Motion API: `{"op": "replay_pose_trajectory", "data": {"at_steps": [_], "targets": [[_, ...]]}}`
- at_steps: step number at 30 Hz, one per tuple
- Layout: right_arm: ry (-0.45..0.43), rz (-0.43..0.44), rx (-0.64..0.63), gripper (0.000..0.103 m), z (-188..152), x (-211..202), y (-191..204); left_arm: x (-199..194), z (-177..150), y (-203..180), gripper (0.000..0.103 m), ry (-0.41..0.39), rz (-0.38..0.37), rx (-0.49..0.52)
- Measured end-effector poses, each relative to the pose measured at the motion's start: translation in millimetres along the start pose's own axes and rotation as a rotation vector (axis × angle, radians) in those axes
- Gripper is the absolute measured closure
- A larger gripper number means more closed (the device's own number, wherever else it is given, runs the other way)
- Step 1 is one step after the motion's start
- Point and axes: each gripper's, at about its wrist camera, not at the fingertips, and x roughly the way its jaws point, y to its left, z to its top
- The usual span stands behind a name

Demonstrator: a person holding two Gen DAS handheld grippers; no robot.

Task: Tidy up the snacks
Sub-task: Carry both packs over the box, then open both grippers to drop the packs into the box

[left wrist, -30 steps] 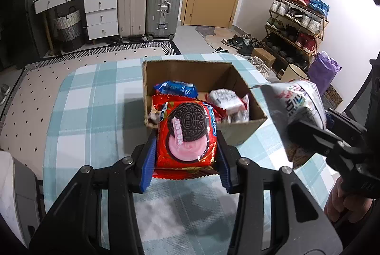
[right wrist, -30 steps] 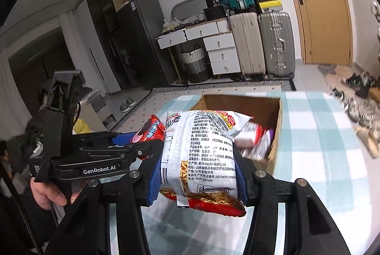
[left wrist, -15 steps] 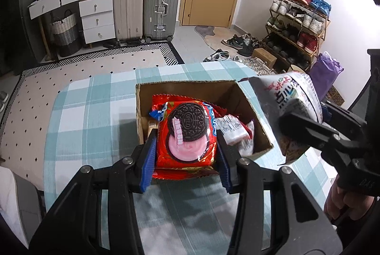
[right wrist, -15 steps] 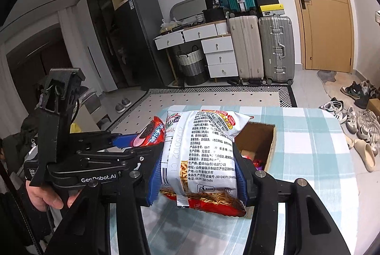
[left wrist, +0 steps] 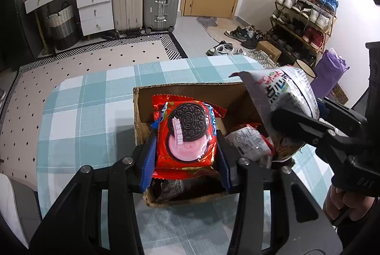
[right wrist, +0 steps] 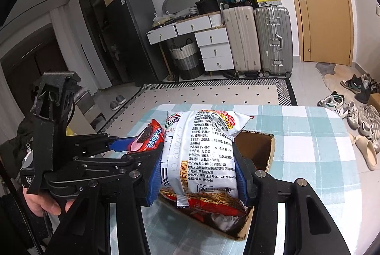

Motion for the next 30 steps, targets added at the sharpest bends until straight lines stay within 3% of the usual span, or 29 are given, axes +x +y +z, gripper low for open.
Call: {"op": "replay_pose_trajectory", "data": {"at_steps": [11, 14, 16, 30], "targets": [[0.038, -0.021, 0.023, 0.051, -1.0, 46.4, -24.3, 41.6, 5.8, 5.0, 0.061, 0.025, -0.05, 0.007], [0.04, -0.034, 0.032, 0.041, -6.8, 52.0, -31.2, 43.1, 5.0, 6.7, 0.053, 0.02, -0.049, 0.008], [0.02, -0.038, 0.036, 0.029, -9.1, 50.0, -35.7, 39.6, 3.5, 6.4, 0.046, 0.008, -0.04, 0.015], [-0.107, -0.059, -0.03, 0.026, -18.0, -10.7, -13.5, -28.9, -18.4, 4.2, 0.031, -0.124, 0.042, 0.025]]}}
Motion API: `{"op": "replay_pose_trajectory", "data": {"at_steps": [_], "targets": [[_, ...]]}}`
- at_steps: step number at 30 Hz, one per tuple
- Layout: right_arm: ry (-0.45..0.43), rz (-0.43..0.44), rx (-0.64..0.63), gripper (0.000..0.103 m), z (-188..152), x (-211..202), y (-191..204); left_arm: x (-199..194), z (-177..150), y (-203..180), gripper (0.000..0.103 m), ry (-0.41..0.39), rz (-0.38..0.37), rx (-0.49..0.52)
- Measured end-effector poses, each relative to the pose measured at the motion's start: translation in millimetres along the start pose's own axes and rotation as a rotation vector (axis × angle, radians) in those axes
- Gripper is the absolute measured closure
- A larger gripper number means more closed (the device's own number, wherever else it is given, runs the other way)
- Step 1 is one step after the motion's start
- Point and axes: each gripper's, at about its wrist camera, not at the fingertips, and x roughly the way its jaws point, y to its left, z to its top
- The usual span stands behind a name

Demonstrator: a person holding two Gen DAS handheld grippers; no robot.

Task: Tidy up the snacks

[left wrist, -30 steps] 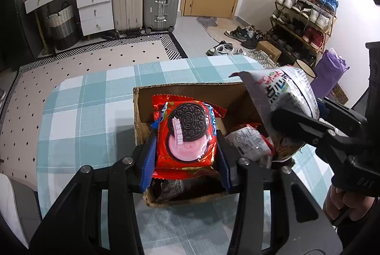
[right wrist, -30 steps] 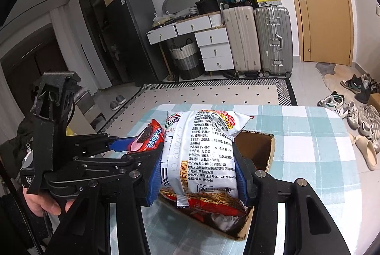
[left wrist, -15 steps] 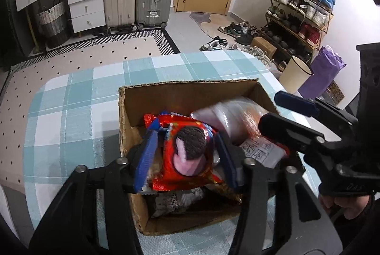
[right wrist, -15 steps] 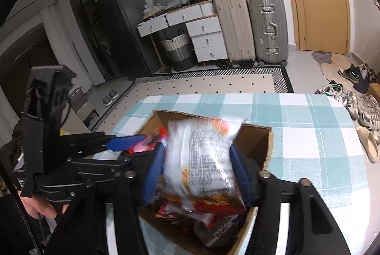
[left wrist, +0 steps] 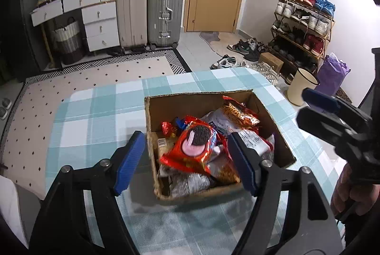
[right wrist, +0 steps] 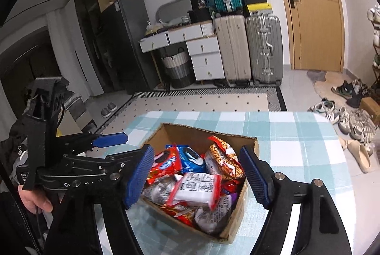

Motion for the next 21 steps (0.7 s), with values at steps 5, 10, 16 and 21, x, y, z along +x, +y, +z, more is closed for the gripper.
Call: {"op": "replay_pose_trajectory", "data": {"at_steps": [5, 10, 16, 21], "targets": [[-0.061, -0.007, -0.038, 0.018, -8.9, -32.2, 17.7, -34.7, -8.2, -1.8, 0.023, -0.052, 0.034, -0.012], [-0.101, -0.018, -0.057, 0.017, -16.6, -58.6, 32.5, -67.2, -19.0, -4.4, 0.021, -0.098, 0.055, -0.027], [-0.156, -0.023, -0.063, 0.011, -27.8, -90.2, 43.9, -101.4, -33.5, -11.6, 0.018, -0.145, 0.093, -0.025], [-0.203, -0.038, -0.08, 0.004, -38.0, -115.2, 53.8, -123.2, -51.3, -15.7, 0.013, -0.17, 0.11, -0.047]]}}
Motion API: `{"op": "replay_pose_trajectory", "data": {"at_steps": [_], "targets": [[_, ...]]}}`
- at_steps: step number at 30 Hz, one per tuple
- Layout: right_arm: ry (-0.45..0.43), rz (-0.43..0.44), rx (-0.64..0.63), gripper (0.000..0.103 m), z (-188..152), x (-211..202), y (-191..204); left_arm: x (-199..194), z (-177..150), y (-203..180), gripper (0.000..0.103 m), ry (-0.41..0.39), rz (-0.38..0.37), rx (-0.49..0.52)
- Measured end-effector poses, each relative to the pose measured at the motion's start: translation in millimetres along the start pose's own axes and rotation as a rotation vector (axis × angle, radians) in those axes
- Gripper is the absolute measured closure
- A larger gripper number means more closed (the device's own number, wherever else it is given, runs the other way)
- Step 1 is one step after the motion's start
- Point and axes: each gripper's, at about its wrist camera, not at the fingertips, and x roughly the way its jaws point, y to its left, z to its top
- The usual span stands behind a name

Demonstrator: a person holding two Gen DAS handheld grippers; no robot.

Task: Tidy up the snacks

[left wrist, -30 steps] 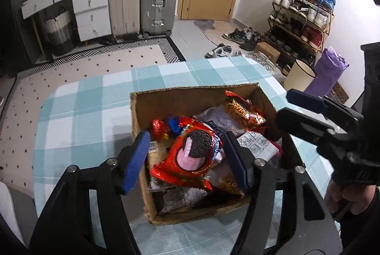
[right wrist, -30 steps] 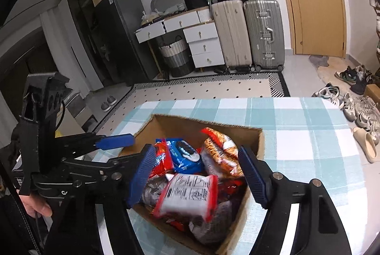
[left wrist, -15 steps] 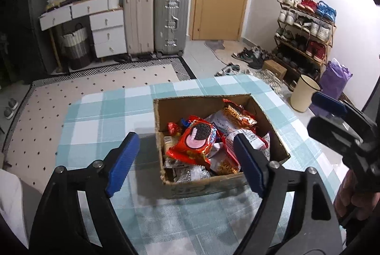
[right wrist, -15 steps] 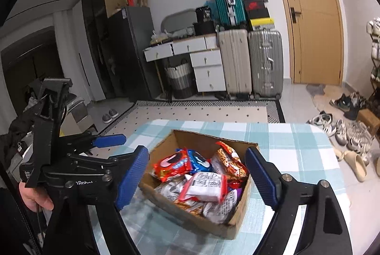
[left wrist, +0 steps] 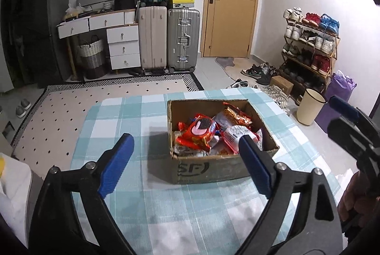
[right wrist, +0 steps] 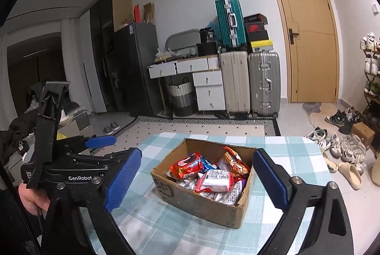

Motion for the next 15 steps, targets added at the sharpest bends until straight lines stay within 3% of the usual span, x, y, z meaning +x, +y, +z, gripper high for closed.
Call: {"op": "replay_pose_trajectory", "data": {"at_steps": [3, 6, 15], "targets": [[-0.03, -0.038, -0.012, 0.004, -4.5, -14.6, 4.6, -13.0, -9.3, 2.8, 0.011, -0.018, 0.016, -0.024], [-0.056, -0.061, -0.008, 0.004, -8.6, -25.9, 5.0, -25.0, -18.5, 7.3, 0.001, -0.034, 0.034, -0.045], [-0.125, -0.101, -0.025, 0.002, -24.6, -55.6, 5.3, -53.6, -45.8, 26.5, 0.001, -0.104, 0.086, -0.094]]}}
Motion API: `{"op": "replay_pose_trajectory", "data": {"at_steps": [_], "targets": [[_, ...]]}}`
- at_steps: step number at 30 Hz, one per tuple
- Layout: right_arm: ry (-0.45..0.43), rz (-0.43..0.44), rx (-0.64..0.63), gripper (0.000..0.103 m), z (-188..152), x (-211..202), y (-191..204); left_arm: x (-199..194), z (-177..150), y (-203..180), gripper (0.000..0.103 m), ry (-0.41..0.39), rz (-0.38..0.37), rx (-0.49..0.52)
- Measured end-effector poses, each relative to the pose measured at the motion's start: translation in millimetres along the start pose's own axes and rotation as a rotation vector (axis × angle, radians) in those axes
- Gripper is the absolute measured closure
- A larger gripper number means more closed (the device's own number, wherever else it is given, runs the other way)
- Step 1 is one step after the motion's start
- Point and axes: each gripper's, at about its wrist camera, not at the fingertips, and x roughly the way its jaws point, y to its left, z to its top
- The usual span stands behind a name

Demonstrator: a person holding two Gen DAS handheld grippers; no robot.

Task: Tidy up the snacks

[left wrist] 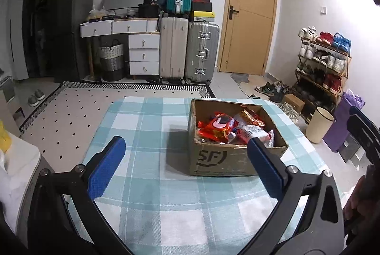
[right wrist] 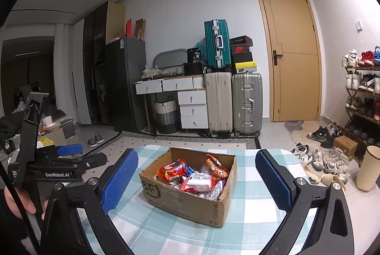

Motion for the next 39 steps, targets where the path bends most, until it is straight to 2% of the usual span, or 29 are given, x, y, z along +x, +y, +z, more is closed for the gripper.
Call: {"op": "replay_pose_trajectory", "data": {"at_steps": [13, 26, 34, 39], "targets": [[0.002, -0.026, -0.006, 0.001, -51.5, -9.7, -5.6, 2.3, -55.4, 16.9, 0.001, -0.12, 0.08, 0.011], [0.005, -0.079, -0.051, 0.001, -106.0, 5.5, -10.1, 33.9, -104.4, 21.5, 0.001, -0.138, 0.126, 0.057], [0.018, -0.092, -0.053, 0.001, -119.8, 15.5, -13.2, 42.7, -107.5, 21.1, 0.001, -0.133, 0.108, 0.054], [0.091, -0.085, -0.062, 0.001, -123.7, 31.9, -11.7, 43.7, -106.7, 22.9, 0.001, -0.135, 0.113, 0.042]]}}
